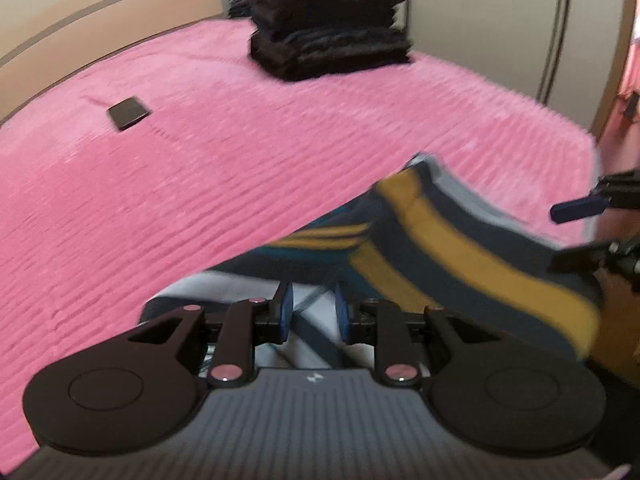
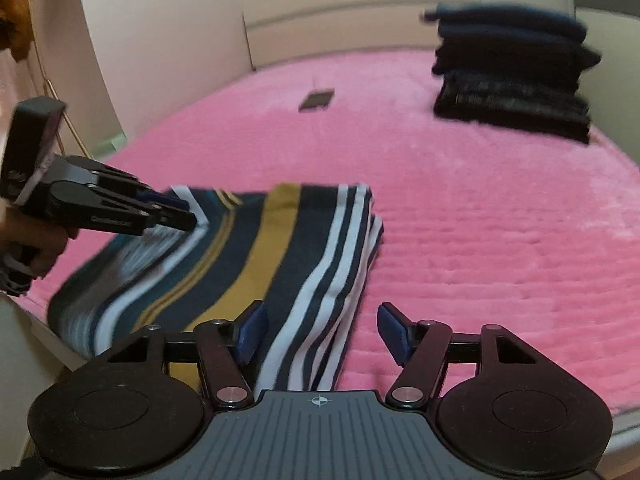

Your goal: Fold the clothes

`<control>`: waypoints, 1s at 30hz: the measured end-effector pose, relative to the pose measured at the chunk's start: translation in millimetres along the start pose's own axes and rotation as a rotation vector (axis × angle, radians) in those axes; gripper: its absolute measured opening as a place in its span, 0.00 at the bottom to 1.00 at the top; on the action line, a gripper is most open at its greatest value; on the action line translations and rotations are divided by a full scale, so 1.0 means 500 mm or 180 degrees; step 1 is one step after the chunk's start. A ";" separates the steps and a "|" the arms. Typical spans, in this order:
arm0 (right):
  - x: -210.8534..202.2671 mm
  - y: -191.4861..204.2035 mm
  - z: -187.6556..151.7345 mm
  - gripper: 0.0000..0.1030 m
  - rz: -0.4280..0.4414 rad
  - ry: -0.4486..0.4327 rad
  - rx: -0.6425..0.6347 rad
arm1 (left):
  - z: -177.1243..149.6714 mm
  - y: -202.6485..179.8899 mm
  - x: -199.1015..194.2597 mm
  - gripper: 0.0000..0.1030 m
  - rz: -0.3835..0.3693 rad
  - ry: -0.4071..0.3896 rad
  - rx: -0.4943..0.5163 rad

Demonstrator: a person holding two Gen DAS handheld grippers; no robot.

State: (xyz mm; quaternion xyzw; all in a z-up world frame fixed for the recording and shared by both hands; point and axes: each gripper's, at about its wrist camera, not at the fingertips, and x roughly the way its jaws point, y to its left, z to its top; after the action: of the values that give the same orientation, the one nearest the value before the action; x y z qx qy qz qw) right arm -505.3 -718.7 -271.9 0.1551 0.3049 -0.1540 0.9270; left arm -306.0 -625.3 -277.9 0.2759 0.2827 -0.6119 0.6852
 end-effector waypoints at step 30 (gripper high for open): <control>-0.015 -0.080 -0.074 0.62 0.0926 -0.0443 0.0911 | 0.104 -0.072 0.164 0.10 -0.0464 0.0357 0.0295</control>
State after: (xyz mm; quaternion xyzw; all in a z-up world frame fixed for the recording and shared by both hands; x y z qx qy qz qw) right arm -545.5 -739.2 -303.5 0.3165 0.1895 -0.0706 0.9268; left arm -331.6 -722.7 -302.9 0.3199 0.3113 -0.6562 0.6085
